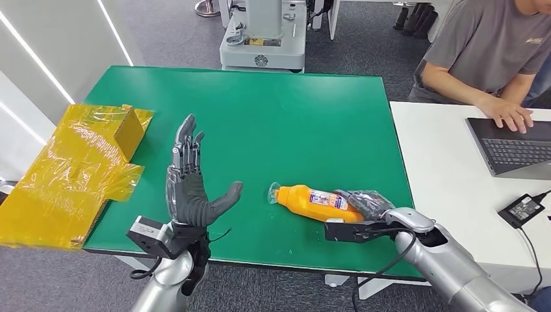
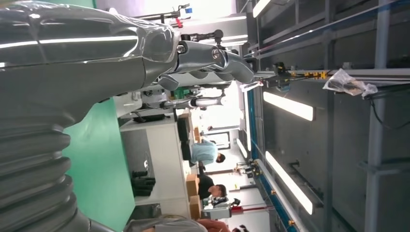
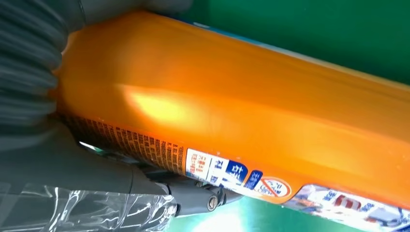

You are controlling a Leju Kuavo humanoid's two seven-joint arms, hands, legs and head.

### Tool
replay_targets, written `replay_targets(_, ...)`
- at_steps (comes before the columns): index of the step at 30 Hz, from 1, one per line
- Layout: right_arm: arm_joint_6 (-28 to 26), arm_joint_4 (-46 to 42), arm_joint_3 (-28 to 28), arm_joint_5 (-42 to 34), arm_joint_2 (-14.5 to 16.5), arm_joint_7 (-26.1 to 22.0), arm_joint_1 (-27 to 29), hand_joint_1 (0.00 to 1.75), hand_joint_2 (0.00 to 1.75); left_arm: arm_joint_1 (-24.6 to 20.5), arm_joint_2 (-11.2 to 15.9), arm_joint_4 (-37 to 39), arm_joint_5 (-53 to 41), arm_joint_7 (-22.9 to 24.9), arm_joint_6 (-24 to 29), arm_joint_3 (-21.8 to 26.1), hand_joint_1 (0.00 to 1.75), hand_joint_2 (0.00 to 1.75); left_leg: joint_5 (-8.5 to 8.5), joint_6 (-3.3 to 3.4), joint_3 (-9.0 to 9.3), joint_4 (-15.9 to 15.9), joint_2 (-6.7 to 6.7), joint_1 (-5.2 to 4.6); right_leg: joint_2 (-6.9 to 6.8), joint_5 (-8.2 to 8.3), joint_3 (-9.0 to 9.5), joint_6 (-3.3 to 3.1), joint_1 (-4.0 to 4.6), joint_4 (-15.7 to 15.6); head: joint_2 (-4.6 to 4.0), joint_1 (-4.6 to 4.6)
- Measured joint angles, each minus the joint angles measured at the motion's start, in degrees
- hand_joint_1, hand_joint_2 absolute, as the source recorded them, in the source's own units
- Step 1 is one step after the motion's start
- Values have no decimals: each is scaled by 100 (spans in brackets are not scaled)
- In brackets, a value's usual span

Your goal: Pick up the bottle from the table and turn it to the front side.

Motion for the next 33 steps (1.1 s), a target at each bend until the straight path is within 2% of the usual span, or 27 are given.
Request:
replay_targets(7,-399,-89,-188,361,43,-95,185,175,175,69,5,0,-8,-54,-2,0,0,175,2,3,-8,0,-4,0,-5,0,-3,0,0,1,0,-1)
replay_targets(13,-1097,-219,-413,679,245,-81,322,175,175,163,8,-1,-35,-148,29,1,0,175,2,3,-18,-1,-5,0,-5,0,-12,0,1,3,0,-1)
replay_targets(19,-2113,-440,-771,907,734,136,434,175,175,214,10,-2,-80,-163,93,2,0,175,3,3,-22,-1,-4,1,-5,0,-19,-1,2,4,0,-1)
replay_targets(25,-3440,-727,-1226,1457,1279,397,685,175,175,264,-7,-2,-139,-217,148,2,0,175,3,3,-23,-2,-6,1,-6,-1,-21,-1,2,4,0,-1)
replay_targets(29,-4139,-996,-1427,1698,1474,395,958,175,175,263,-9,-2,-145,-220,148,2,0,175,3,3,-25,-2,-7,1,-8,-1,-21,0,2,2,0,-1)
replay_targets(33,-5106,-1236,-1608,2322,1610,315,1230,175,175,250,-30,-2,-166,-220,177,2,0,175,3,3,-27,-2,-6,0,-7,-1,-22,0,1,1,0,0)
